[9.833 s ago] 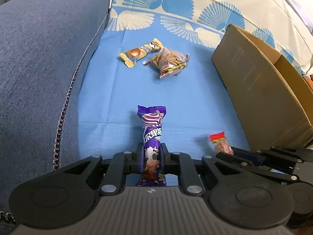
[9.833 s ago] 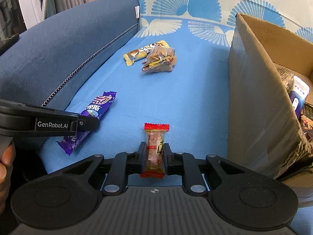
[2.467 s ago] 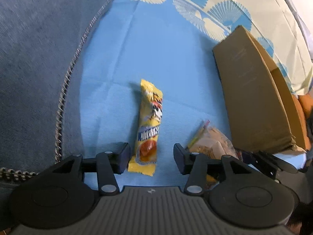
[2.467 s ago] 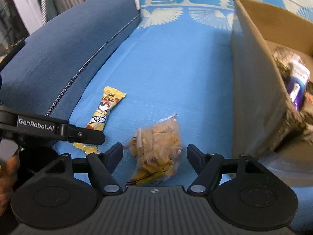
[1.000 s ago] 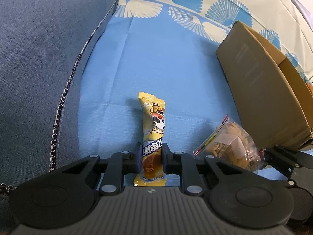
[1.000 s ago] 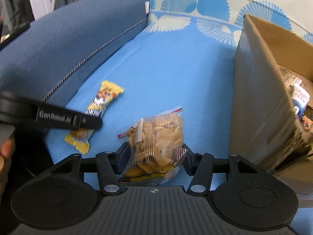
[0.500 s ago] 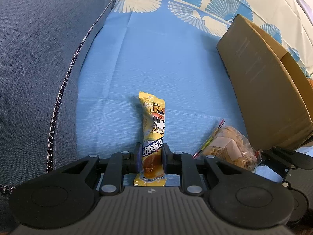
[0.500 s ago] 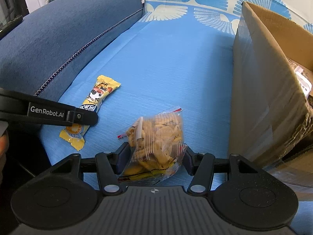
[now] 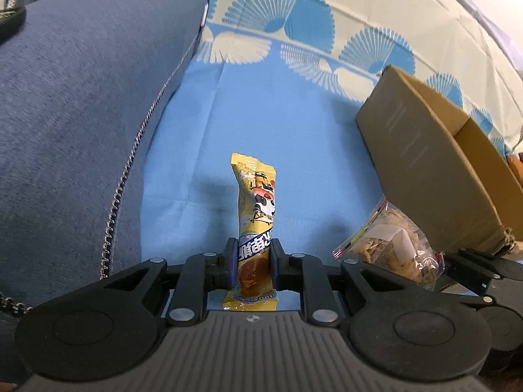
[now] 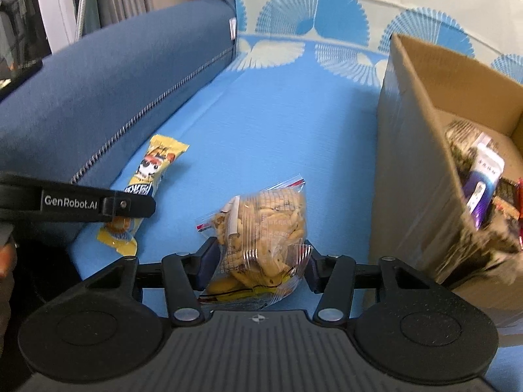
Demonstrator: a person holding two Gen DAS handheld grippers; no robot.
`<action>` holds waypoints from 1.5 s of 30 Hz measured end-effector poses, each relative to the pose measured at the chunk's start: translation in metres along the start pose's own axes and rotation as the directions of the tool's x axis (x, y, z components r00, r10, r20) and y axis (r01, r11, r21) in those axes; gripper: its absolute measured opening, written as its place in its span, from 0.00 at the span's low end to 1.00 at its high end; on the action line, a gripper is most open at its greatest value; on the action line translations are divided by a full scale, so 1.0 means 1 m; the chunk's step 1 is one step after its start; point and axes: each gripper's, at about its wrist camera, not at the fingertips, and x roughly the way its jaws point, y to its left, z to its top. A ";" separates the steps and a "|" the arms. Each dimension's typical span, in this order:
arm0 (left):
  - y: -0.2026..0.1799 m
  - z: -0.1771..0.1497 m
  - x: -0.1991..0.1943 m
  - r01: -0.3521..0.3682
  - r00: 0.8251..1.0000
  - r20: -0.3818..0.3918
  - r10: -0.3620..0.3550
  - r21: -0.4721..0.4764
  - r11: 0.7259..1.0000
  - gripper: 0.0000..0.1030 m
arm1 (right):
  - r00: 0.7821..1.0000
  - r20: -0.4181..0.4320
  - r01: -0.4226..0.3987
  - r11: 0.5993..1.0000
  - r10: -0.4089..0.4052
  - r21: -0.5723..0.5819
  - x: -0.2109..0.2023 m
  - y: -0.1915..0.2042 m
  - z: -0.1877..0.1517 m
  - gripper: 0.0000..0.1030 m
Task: Organize snacks
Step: 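Hold the yellow cartoon bar with the left tool while the right tool holds the biscuit bag, then carry the yellow bar with the left tool while the right tool carries the biscuit bag to the box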
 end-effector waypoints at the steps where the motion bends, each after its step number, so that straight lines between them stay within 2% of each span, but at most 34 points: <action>1: 0.000 0.000 -0.002 -0.001 1.000 0.010 0.001 -0.003 1.000 0.20 | 1.000 0.010 -0.001 1.000 0.001 0.001 -0.002 -0.001 0.001 0.53; 13: 0.001 -0.001 -0.024 -0.007 0.994 0.111 0.010 -0.024 1.000 0.20 | 0.995 0.094 -0.028 1.000 0.028 -0.001 -0.021 -0.002 0.008 0.52; 17: 0.007 0.001 -0.029 0.000 0.993 0.114 0.009 -0.072 0.997 0.20 | 0.991 0.124 -0.043 0.999 0.042 0.006 -0.029 -0.004 0.013 0.52; 22: 0.018 0.006 -0.040 0.003 0.995 0.103 0.015 -0.175 0.985 0.20 | 0.983 0.173 -0.064 0.998 0.062 0.009 -0.043 -0.006 0.019 0.52; 26: 0.014 0.013 -0.049 -0.018 0.994 0.107 0.038 -0.176 0.984 0.20 | 0.971 0.225 -0.082 0.996 0.075 0.024 -0.057 -0.011 0.025 0.52; 36: -0.034 0.040 -0.064 -0.049 0.991 0.122 0.060 -0.092 0.995 0.20 | 0.939 0.334 -0.134 0.981 0.082 0.137 -0.086 -0.048 0.043 0.52; 45: -0.108 0.076 -0.062 0.019 0.986 0.164 -0.017 -0.007 1.000 0.20 | 0.919 0.393 -0.121 0.956 0.007 0.266 -0.104 -0.087 0.052 0.52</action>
